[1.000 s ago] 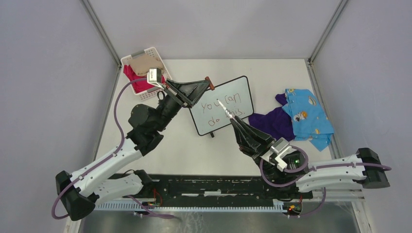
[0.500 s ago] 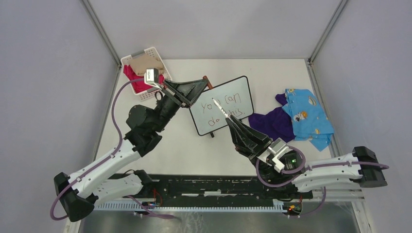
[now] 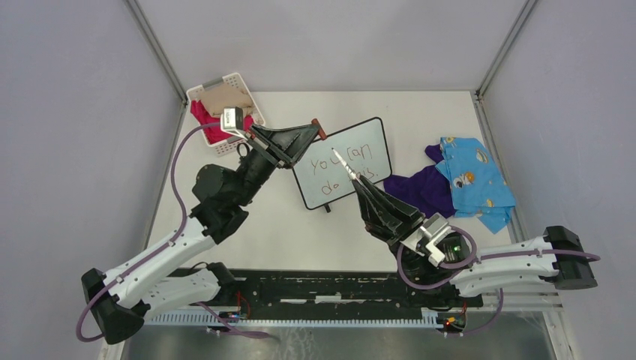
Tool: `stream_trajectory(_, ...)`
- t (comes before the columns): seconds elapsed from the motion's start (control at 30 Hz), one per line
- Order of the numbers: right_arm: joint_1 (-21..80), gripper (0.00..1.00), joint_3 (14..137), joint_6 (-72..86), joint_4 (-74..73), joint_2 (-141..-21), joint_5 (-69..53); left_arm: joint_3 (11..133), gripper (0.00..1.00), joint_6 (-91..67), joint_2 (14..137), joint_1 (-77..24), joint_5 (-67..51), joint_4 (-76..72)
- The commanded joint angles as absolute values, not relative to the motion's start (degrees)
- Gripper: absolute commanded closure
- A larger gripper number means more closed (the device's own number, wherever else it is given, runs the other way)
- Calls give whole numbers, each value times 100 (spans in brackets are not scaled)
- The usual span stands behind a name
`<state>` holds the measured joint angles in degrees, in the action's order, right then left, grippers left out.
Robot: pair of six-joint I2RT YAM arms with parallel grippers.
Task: Write a sentence on the whiteboard
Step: Close the whiteboard marker at the center of the board.
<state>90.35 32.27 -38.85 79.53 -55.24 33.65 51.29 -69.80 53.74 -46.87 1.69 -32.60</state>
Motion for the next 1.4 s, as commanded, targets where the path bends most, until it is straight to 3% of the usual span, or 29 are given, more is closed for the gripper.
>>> stream_trajectory(0.0,9075,100,3472,-3935,8305,-5524,3415,5090,98,-6802,5291,-4759,254,-3357)
stream_trajectory(1.37,9071,100,3472,-3981,8402,-5616,3483,5010,98,-6691,5388,-5234,340,-3357)
